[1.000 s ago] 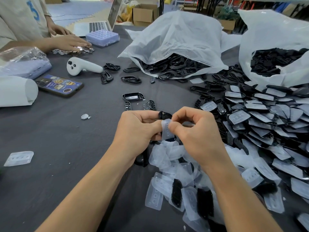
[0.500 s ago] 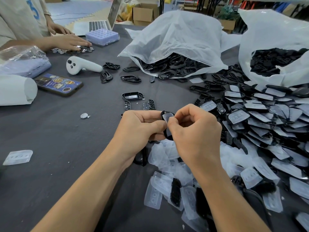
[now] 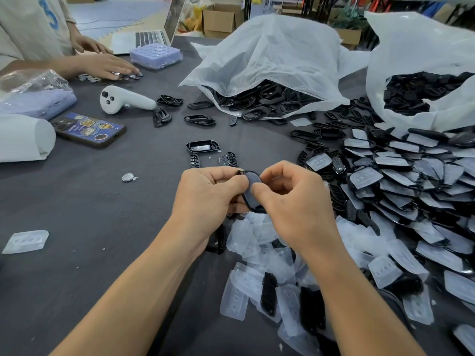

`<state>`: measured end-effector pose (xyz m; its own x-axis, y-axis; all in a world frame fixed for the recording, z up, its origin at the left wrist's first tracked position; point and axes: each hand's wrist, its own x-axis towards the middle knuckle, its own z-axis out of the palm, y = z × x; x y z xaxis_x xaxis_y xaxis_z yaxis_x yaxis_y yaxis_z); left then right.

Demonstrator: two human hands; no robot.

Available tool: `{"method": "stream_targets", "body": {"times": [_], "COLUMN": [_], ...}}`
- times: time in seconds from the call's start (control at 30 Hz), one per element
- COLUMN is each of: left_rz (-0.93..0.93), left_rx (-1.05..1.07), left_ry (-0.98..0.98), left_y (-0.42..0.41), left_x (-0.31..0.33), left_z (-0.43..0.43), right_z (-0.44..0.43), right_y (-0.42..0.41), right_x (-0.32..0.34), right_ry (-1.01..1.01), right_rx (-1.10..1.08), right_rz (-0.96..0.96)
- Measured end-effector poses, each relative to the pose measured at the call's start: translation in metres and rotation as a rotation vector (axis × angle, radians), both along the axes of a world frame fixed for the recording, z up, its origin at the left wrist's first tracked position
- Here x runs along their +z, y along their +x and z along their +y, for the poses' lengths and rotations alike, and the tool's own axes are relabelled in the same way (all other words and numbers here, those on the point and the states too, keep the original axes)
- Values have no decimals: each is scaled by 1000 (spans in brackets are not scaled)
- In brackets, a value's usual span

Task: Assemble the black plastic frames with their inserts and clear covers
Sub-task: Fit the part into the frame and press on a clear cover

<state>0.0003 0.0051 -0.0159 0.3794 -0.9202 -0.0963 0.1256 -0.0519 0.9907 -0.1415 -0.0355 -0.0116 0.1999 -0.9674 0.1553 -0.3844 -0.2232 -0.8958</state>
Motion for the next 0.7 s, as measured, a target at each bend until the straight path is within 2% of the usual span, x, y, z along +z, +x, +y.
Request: {"method": "stream_targets", "body": {"times": [0.23,0.43,0.57,0.7], "left_rz": [62,-133,-96,-98], "left_rx": [-52,15,90,75], "left_ry": [-28,1,-28,-76], "left_y": [4,7,8,8], "left_x": [3,0,1,1], "left_z": [2,-1,-2,0], "right_z": [-5,-6,-4,-3], "right_y": [-2,-3,-1,-1], "right_x": [-3,-3,-1,-1], "right_ry": [56,93,197,210], "right_rx": [34,78,153,179], "right_rz": [-46,-76,-207,-235]}}
